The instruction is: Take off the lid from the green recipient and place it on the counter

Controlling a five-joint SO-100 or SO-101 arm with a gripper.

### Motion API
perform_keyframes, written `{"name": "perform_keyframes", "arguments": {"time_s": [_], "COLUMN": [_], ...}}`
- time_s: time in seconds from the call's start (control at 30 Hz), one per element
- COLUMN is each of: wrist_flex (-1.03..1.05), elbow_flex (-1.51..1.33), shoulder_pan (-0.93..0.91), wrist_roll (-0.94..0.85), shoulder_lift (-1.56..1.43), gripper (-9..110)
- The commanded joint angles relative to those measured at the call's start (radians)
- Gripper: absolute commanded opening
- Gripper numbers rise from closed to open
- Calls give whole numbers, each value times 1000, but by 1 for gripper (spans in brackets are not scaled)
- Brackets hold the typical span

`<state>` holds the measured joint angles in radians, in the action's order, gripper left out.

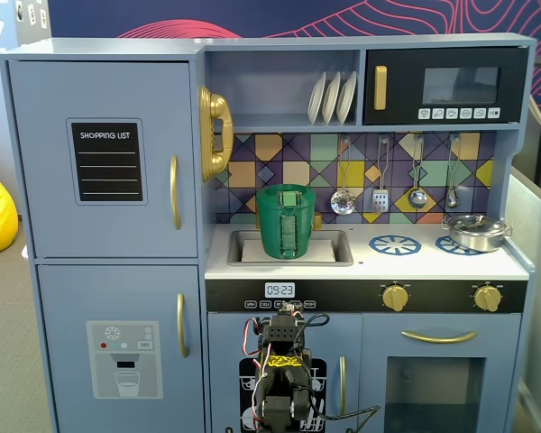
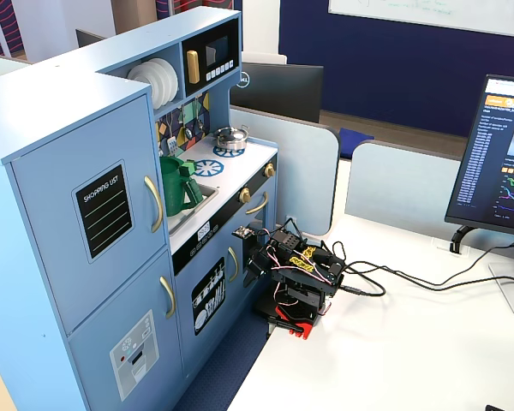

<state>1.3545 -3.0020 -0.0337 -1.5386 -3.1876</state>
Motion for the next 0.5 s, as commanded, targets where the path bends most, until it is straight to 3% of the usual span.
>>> {"name": "perform_keyframes", "arguments": {"time_s": [0.0,0.47], "wrist_flex": [178,146], "elbow_flex": [3,6], "shoulder_pan": [-48,-54], "wrist_roll": [-3,8], "shoulder_lift": [8,9], "gripper": [0,0]}}
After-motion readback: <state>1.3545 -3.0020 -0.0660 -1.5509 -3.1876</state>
